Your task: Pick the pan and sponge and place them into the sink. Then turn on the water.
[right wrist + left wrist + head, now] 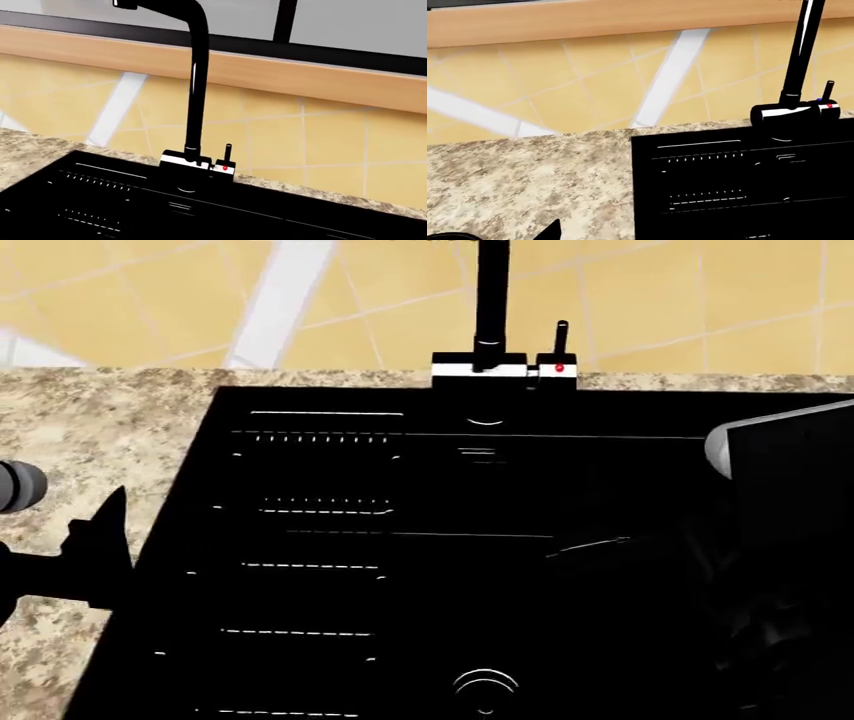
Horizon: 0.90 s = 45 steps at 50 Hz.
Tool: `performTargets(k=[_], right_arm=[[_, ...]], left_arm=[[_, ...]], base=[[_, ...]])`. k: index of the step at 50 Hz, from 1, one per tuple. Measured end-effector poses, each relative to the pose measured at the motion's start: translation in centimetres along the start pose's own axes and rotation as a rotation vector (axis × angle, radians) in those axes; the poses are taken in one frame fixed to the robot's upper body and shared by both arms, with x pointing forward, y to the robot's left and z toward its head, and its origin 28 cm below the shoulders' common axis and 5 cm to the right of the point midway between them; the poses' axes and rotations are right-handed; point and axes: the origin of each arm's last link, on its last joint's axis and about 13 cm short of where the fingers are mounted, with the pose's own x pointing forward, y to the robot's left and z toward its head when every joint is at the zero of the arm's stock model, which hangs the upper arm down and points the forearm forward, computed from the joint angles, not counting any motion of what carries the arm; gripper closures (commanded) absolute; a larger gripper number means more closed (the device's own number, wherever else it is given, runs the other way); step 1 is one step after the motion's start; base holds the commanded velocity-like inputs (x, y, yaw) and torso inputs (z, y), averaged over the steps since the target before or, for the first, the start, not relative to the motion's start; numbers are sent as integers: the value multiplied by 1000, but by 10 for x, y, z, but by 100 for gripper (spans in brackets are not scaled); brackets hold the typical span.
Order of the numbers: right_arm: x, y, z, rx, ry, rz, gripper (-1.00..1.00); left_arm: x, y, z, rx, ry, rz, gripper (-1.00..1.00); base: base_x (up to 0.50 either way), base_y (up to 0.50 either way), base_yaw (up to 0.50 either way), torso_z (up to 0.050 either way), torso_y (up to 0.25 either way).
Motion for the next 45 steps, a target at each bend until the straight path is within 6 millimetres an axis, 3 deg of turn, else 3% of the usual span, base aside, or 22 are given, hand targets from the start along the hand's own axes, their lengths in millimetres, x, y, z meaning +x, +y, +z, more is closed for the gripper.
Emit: performTargets(k=[27, 37, 45], right_arm=[[-1, 1, -4, 21, -2, 2, -100], [-1, 1, -6, 18, 1, 2, -100], [0, 1, -7, 12, 6, -4, -100]], left_arm=[[0, 0, 0, 4, 1, 1, -100], [1, 0, -1, 10, 1, 1, -100], [0, -1, -1, 20, 2, 2, -100]], base=[[-168, 480, 0, 0, 0], [1, 348, 0, 0, 0], [0, 8, 0, 0, 0]])
